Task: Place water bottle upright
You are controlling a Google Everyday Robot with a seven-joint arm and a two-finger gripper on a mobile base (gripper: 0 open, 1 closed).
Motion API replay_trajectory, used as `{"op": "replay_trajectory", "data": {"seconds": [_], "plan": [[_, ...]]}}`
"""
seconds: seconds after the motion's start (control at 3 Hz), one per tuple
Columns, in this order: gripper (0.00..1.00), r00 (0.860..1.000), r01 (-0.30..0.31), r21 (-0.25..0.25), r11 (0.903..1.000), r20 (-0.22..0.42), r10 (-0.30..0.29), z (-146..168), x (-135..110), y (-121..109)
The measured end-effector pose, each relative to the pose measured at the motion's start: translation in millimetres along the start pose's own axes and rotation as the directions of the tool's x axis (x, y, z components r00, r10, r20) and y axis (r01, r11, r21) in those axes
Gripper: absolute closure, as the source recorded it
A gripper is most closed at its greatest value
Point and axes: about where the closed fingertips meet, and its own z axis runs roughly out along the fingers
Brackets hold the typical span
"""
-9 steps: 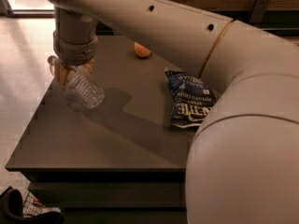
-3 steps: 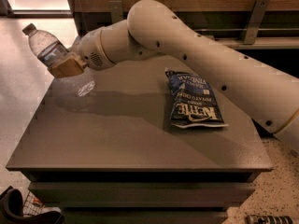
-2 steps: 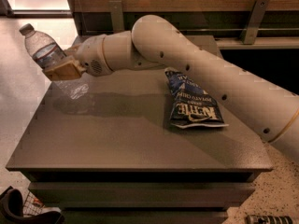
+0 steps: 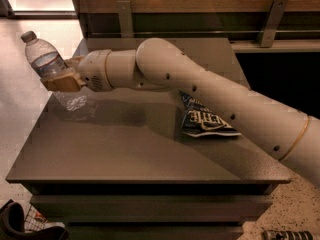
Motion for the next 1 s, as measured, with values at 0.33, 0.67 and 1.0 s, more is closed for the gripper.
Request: {"op": "replay_trajectory", "data": {"seconds": [0.33,0.67,1.0], "plan": [[1.00,0.994,-0.036,0.044,0.9984,0.109,0.031,22.4,6.7,-5.1],[1.00,0.985,-0.044,0.087,0.9952,0.168,0.029,28.6,4.8,-5.6],[1.00,0.983,-0.035,0.141,0.9893,0.184,0.009,14.7,2.7,-4.1]]}}
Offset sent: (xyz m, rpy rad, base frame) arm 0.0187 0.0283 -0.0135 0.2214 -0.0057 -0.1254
